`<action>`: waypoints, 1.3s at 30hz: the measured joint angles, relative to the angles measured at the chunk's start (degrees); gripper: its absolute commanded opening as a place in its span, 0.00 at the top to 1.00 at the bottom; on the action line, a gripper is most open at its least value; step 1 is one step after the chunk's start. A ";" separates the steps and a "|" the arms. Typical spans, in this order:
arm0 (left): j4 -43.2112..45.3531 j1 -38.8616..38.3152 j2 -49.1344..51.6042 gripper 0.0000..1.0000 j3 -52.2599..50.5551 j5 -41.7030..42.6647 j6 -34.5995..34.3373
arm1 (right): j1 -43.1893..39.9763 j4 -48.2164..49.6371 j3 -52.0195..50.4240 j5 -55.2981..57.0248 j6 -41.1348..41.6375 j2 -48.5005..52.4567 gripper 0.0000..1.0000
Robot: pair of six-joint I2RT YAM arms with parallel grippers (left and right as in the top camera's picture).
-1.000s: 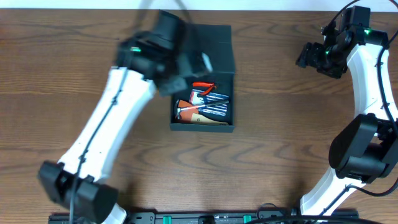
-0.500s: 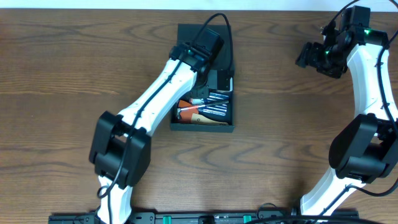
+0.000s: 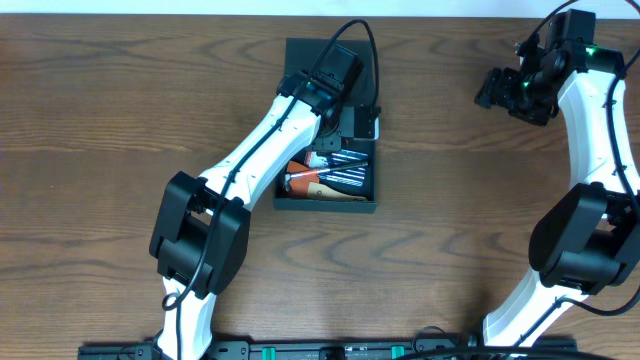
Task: Pack container
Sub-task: 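Carry the yellow screwdriver with left gripper into the box and release, then move both grippers to the box lid's far edge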
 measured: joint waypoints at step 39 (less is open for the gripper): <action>17.44 37.35 14.73 0.94 0.17 44.35 -72.35 | 12.72 34.03 -4.02 -24.46 10.21 19.96 0.99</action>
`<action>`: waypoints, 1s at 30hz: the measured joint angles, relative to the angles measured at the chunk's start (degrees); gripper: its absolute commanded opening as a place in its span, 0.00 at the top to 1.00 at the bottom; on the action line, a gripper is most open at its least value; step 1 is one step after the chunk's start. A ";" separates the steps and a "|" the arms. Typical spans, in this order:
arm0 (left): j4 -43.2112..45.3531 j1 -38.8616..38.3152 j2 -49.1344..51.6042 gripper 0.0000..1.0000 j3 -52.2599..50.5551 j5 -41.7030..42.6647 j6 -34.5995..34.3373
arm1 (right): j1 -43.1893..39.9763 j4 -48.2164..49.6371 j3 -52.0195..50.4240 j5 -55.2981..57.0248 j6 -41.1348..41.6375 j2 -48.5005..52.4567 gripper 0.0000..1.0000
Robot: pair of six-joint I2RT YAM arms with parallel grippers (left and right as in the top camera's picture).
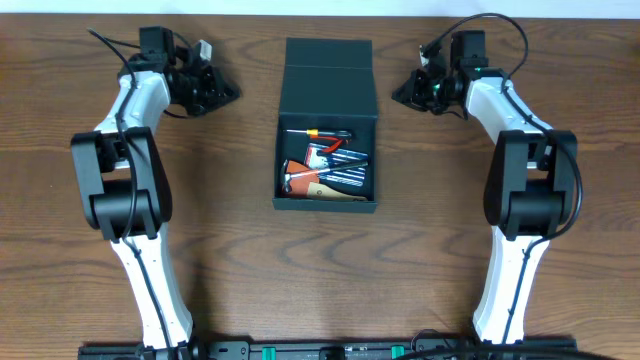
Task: Pack container
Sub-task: 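Move both grippers to the box lid's far edge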
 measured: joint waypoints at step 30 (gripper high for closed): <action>29.64 -2.99 -0.24 0.94 -0.20 13.53 -12.81 | 3.37 30.18 -0.15 -20.90 15.41 3.17 0.99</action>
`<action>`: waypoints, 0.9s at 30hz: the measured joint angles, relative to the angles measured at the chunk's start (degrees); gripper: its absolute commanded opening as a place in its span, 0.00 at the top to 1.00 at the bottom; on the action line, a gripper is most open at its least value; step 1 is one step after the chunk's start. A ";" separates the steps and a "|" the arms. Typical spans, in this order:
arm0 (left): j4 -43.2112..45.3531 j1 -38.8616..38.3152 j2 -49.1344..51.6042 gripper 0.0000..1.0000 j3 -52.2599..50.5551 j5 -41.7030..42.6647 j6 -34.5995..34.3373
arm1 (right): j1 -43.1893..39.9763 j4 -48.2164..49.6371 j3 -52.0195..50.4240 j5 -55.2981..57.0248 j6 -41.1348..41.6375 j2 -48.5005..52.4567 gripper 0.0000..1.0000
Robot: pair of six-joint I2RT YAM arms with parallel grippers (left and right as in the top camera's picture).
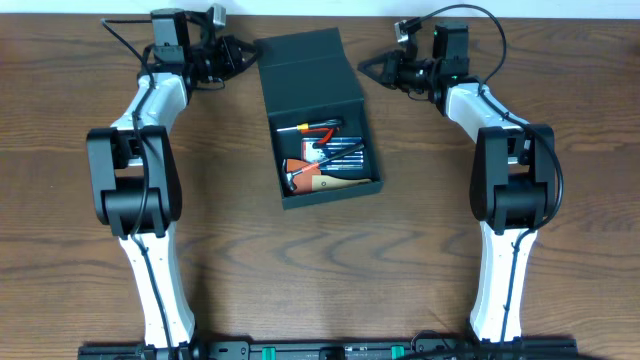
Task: Pack container
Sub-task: 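Move both grippers to the box lid's far edge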
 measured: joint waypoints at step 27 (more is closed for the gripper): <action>-29.14 -5.07 0.76 0.94 -0.20 -23.69 6.86 | 0.35 -16.50 0.09 19.58 -9.01 -1.36 0.99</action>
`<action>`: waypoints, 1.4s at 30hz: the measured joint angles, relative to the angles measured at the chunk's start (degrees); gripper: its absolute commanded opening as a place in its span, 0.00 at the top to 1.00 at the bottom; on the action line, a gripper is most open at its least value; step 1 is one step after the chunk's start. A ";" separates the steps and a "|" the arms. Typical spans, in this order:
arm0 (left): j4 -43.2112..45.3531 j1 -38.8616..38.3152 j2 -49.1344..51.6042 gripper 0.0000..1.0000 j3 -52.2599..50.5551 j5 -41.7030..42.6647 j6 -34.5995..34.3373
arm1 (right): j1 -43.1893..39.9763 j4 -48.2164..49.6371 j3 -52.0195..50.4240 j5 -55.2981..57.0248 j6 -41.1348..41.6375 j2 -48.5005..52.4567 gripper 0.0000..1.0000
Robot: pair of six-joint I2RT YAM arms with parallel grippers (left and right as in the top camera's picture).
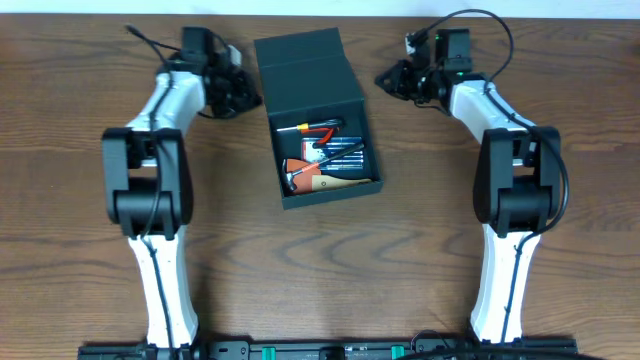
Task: Pack container
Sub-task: 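Move both grippers to the box lid's far edge, then swing the lid forward with both grippers to close the box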
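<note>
The black container (pixel 372 150) lies skewed in the overhead view. Its hinged lid (pixel 305 75) is open, flat on the table at the far end. Inside are small tools (pixel 325 160): an orange-handled screwdriver, red-handled pliers, metal bits and an orange-brown piece. My left gripper (pixel 248 95) sits right beside the lid's left edge, fingers pointing at it. My right gripper (pixel 388 80) is a short way off the lid's right edge, pointing left. How far either pair of fingers is spread does not show from above.
The brown wooden table (pixel 80 200) carries only the container. Both white arms (pixel 165 150) run down the left and right sides to a dark rail (pixel 320 352) at the near edge.
My left gripper has moved from the lid's far left corner to a point nearer along its left edge. My right gripper has drawn slightly back to the right. The container has not moved.
First my left arm reached across the container, its gripper over the lid, with the right gripper far off to the right. Then both grippers stood to either side of the squarely placed box. Then the box lay skewed with both grippers near its lid, as now.
</note>
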 measured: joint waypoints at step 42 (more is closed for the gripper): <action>12.04 -1.20 -4.37 0.94 -0.94 15.58 -1.25 | -0.20 3.67 -0.44 -10.19 3.52 -4.33 0.99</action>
